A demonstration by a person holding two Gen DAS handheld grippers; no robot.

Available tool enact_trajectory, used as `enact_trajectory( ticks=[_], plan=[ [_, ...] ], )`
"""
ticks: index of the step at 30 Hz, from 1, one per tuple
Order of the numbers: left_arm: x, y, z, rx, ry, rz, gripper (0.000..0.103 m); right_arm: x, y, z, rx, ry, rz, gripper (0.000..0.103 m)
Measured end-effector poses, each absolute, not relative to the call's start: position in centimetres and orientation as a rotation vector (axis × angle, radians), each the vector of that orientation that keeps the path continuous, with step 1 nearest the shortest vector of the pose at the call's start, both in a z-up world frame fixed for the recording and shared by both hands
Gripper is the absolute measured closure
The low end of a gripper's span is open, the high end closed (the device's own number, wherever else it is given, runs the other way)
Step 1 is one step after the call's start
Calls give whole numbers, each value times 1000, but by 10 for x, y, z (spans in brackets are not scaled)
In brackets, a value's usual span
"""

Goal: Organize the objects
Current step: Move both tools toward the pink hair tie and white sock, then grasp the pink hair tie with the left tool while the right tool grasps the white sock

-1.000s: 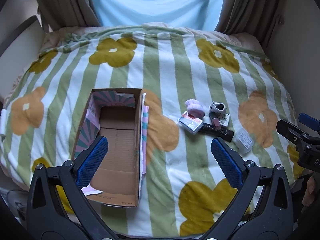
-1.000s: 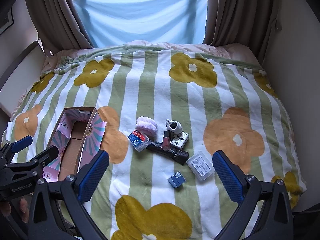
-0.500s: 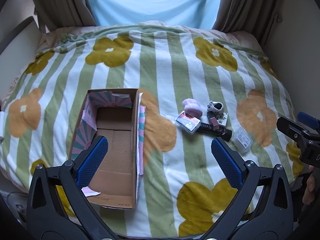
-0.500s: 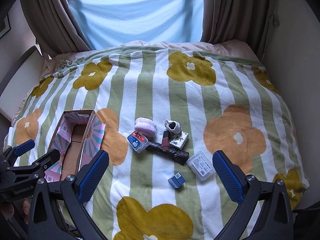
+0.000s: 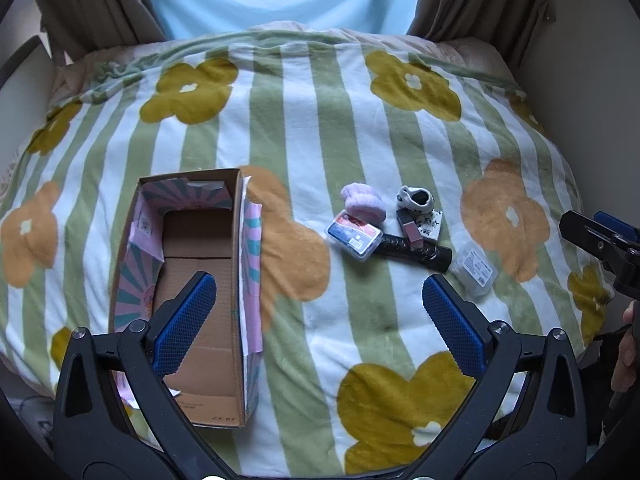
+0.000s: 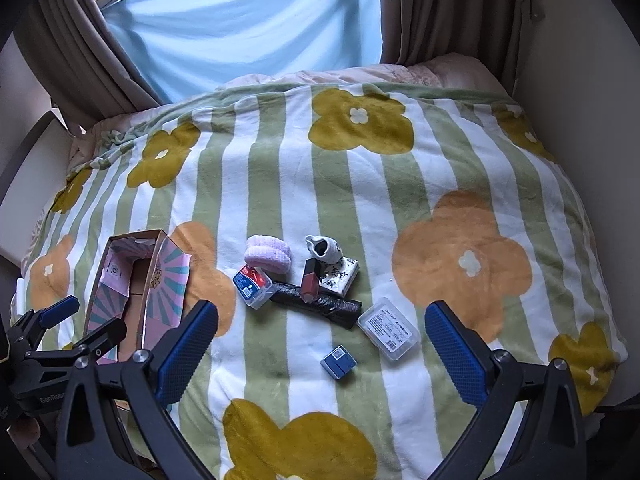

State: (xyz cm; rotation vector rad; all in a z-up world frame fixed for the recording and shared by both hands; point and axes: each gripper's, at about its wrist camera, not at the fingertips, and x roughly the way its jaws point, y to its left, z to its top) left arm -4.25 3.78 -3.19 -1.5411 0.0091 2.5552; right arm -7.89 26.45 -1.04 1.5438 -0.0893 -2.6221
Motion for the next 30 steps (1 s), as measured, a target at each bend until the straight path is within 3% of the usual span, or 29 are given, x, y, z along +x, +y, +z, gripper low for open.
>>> enact_trajectory(
  ticks=[23, 30],
  plan=[
    [-180, 144, -184, -1718, 188, 2366, 1, -227, 292, -169, 1702, -141, -2332, 1],
    [-209, 163, -234, -1765, 258, 2316, 1, -249, 280, -216, 1711, -115, -2189, 11]
  ],
)
